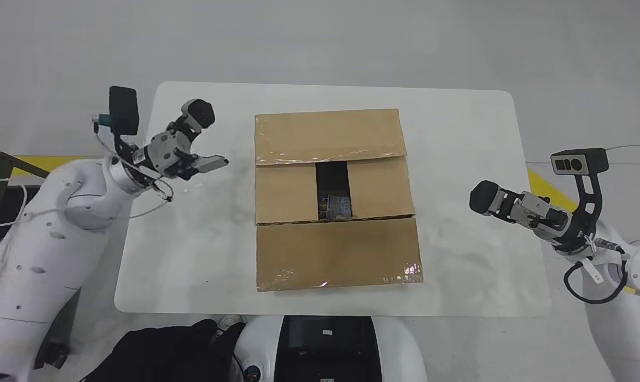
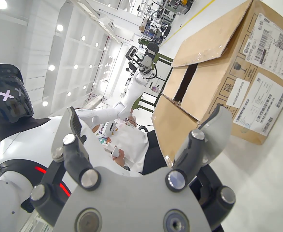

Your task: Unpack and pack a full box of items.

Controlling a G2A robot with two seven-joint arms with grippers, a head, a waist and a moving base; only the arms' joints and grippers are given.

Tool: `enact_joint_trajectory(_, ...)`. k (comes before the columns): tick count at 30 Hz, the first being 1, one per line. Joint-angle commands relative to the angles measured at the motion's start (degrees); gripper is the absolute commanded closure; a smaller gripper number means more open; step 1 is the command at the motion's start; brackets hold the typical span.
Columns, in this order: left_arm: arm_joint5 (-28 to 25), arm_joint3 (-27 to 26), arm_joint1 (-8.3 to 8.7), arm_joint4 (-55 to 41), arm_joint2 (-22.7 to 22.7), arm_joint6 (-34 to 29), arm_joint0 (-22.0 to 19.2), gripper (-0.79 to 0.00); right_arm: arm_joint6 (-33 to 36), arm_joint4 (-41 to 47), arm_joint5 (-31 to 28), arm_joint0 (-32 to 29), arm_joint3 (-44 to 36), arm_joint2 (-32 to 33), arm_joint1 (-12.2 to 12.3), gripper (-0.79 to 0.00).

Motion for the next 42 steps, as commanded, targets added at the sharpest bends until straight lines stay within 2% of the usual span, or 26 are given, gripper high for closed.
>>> enact_joint_trajectory(1,0.00,0.08,0.30,-7.38,1.02,-6.36,-1.12,-0.785,0.00,0.00,0.00,0.00,0.00,0.00,0.00,-0.785)
enact_joint_trajectory(10,0.00,0.77,0.83,-30.65,5.76,-25.34,-4.93,-0.785,0.00,0.00,0.00,0.00,0.00,0.00,0.00,-0.785)
enact_joint_trajectory(15,0.02,3.12,0.50,-50.50,10.16,-37.74,-7.32,-0.785,0.00,0.00,0.00,0.00,0.00,0.00,0.00,-0.785)
enact_joint_trajectory(20,5.79,7.14,0.24,-64.11,12.67,-53.00,-12.03,-0.785,0.00,0.00,0.00,0.00,0.00,0.00,0.00,-0.785)
enact_joint_trajectory(26,11.55,8.49,-0.32,-69.85,13.67,-58.76,-14.52,-0.785,0.00,0.00,0.00,0.00,0.00,0.00,0.00,-0.785)
enact_joint_trajectory(33,17.42,10.10,-1.77,-83.52,14.42,-64.64,-14.01,-0.785,0.00,0.00,0.00,0.00,0.00,0.00,0.00,-0.785)
enact_joint_trajectory(42,17.42,10.10,-1.77,-83.52,14.42,-64.64,-14.01,-0.785,0.00,0.00,0.00,0.00,0.00,0.00,0.00,-0.785)
